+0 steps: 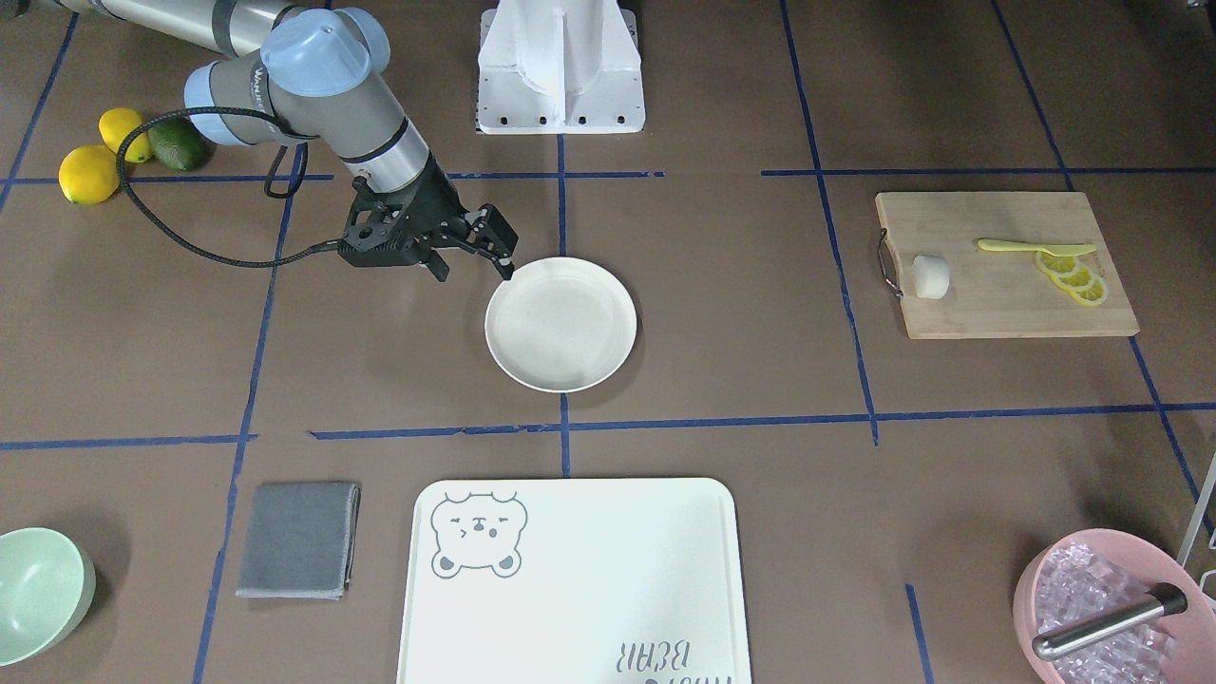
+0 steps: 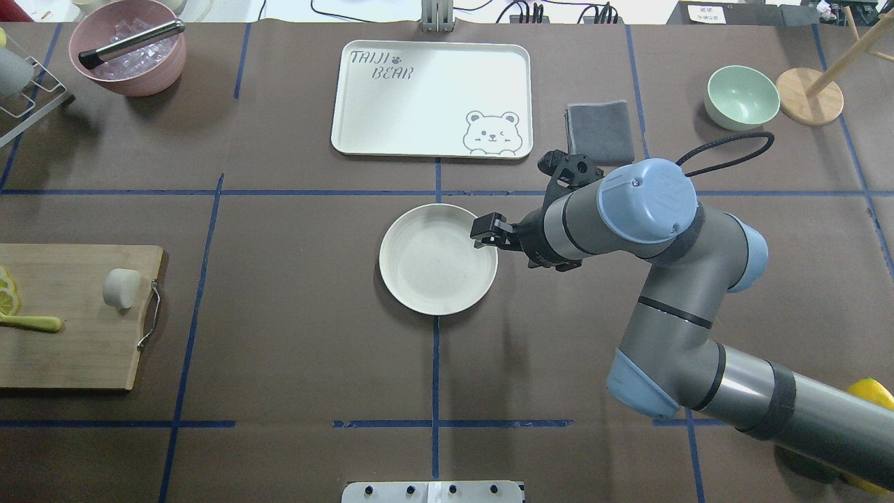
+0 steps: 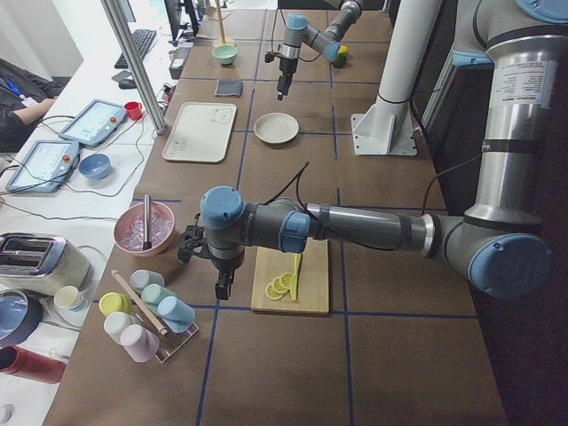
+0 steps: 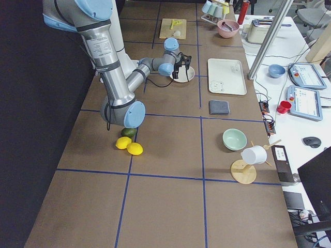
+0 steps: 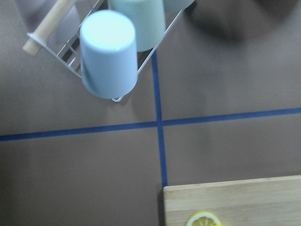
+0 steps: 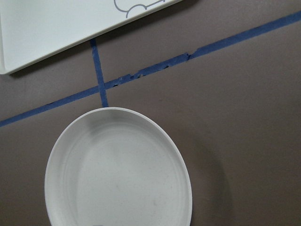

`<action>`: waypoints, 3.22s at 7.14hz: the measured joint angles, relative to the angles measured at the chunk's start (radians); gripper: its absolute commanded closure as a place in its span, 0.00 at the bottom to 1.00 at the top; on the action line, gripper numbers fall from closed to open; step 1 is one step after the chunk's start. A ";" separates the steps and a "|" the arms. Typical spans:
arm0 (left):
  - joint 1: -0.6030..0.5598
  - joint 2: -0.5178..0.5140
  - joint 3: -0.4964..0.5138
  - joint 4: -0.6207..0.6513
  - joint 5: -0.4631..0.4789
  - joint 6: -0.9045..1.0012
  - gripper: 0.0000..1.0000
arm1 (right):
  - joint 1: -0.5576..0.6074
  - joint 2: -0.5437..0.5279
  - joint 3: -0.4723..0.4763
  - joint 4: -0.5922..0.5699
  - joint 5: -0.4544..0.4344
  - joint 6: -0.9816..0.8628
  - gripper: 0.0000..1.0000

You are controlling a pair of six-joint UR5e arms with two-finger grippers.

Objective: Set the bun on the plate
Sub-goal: 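Lower the plate onto the table center and open the right gripper, then withdraw the right arm while the left arm reaches toward the white bun, then close the left gripper on the white bun on the cutting board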

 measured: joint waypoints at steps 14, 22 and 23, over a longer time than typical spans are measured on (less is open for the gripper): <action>0.757 0.089 -0.144 -0.483 0.385 -0.961 0.00 | 0.720 -0.364 0.010 -0.419 0.355 -1.337 0.00; 0.821 0.130 -0.135 -0.486 0.392 -0.972 0.35 | 0.734 -0.382 0.006 -0.424 0.360 -1.358 0.00; 0.821 0.130 -0.136 -0.486 0.392 -0.973 0.43 | 0.734 -0.382 0.007 -0.424 0.363 -1.356 0.00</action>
